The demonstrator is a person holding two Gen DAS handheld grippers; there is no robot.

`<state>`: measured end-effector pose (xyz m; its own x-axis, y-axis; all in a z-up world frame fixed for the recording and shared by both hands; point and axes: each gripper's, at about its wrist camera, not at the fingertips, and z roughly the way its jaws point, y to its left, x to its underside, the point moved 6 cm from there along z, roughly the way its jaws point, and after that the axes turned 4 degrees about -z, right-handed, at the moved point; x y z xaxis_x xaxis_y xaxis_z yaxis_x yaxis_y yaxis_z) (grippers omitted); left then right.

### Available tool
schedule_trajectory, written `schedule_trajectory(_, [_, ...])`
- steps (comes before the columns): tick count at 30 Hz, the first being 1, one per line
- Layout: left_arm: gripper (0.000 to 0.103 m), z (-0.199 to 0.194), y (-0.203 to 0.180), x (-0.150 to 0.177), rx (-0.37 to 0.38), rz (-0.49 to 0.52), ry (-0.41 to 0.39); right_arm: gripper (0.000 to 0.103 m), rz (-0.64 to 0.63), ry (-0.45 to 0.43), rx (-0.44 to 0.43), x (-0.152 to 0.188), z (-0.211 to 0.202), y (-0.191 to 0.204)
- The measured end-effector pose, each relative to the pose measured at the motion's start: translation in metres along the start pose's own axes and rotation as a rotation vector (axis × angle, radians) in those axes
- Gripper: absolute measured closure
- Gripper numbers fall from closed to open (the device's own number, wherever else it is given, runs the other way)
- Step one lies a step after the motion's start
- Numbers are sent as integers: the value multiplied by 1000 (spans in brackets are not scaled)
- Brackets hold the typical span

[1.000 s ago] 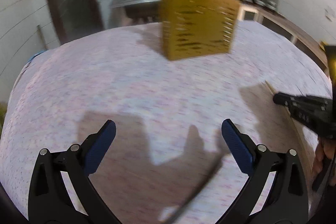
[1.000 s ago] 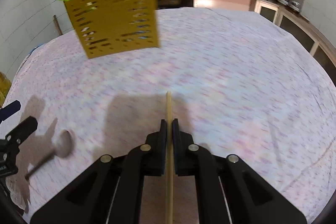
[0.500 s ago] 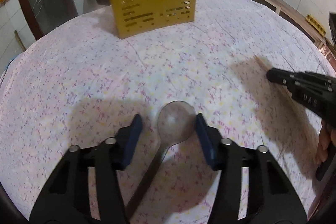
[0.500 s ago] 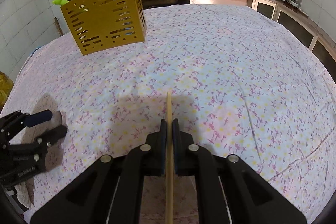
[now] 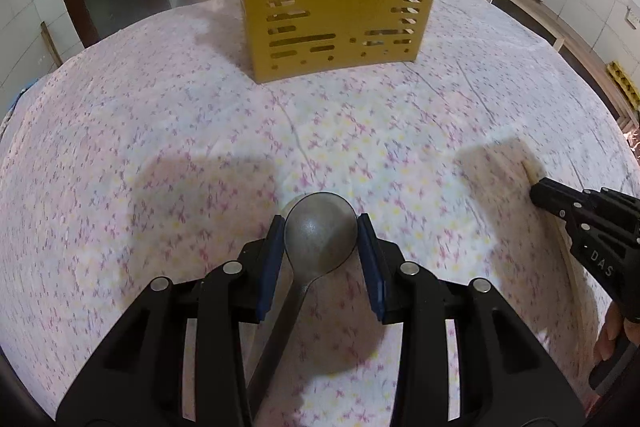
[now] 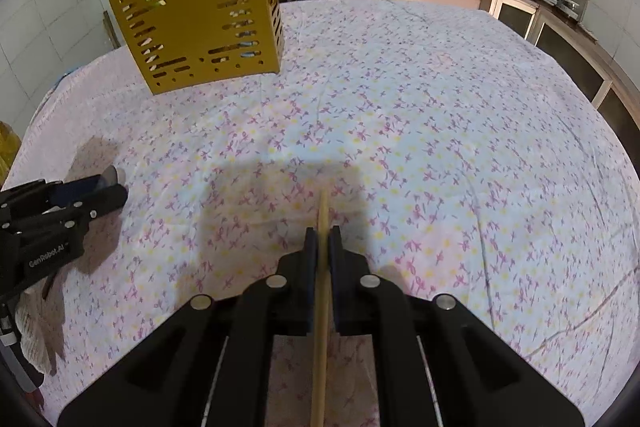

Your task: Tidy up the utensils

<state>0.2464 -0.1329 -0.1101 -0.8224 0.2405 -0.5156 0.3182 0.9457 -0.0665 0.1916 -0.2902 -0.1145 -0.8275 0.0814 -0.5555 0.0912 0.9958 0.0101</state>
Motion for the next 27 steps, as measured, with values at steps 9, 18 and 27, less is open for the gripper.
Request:
schedule_trajectory(9, [68,-15,12,-13,-4,-56,-59,97,-7,-69,-28,-15,-16,11])
schedule_trajectory(18, [68,-100,41,-37,18,-168,-292,97,9,-369,-76,-45,-84,29])
schedule_trajectory(27, [68,-164,54,-37,38,-199,-437,97,-9,-574,-88,-63,-129,39])
